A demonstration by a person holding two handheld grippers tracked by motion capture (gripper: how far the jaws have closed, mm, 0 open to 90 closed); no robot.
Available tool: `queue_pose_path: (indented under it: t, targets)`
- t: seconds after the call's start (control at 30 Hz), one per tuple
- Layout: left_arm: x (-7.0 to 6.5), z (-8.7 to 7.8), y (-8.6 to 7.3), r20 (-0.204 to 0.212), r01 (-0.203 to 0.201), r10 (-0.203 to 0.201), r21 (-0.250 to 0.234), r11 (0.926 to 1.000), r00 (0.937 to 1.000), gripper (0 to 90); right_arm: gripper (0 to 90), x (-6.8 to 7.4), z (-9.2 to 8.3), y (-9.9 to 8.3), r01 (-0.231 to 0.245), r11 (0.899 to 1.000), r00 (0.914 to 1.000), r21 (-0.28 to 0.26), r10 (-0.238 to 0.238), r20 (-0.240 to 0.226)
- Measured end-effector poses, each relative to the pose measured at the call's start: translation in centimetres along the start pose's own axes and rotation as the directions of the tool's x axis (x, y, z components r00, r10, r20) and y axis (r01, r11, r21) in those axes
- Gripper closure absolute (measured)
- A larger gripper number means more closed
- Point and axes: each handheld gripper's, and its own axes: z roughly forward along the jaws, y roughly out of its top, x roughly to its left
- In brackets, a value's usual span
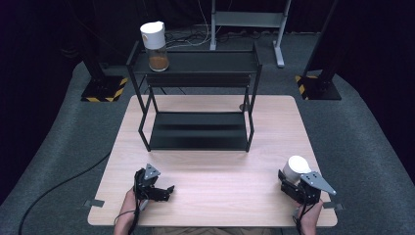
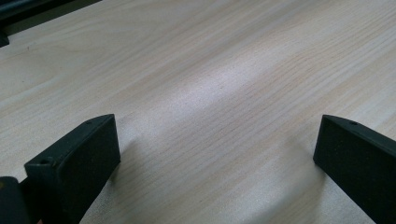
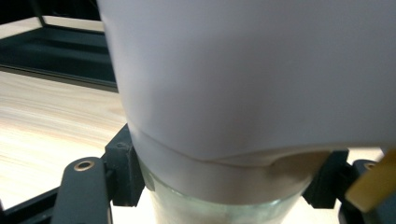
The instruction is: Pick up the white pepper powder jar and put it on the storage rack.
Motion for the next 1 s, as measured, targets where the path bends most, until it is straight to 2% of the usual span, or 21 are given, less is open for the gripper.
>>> queue_pose_path:
  t: [0.1,0.2,0.47,0.7,1.0]
  targets:
    - [-0.3,0.0,0.0,-0.011,0.009,-0.009,0.0,1.0,0.9999,0.0,29.9,0.3,-0.1,0.9,0.022,1.0,0.9995,0.0,-0.022,-0.021]
    - [0.3,-0.1,-0.1,0.005,-0.004,0.004,-0.001,1.0,1.0,0.0,29.9,0.7,-0.1,1.6,0.042,0.999,0.9984,-0.005,-0.042,-0.039]
    - [0.3,-0.1,-0.1,0.004,-0.004,0.004,0.0,1.0,1.0,0.0,29.9,1.4,1.1,2.5,0.046,0.999,0.9935,-0.023,-0.048,-0.103]
    - [0.3,0.1,0.1,0.001,-0.002,0.002,0.0,1.0,1.0,0.0,29.9,2.4,2.9,3.7,0.075,0.997,0.983,-0.026,-0.078,-0.166]
    - [0.3,0.3,0.2,0.0,0.0,0.0,-0.002,1.0,1.0,0.0,29.9,3.4,4.7,5.3,0.108,0.994,0.9677,-0.028,-0.112,-0.226]
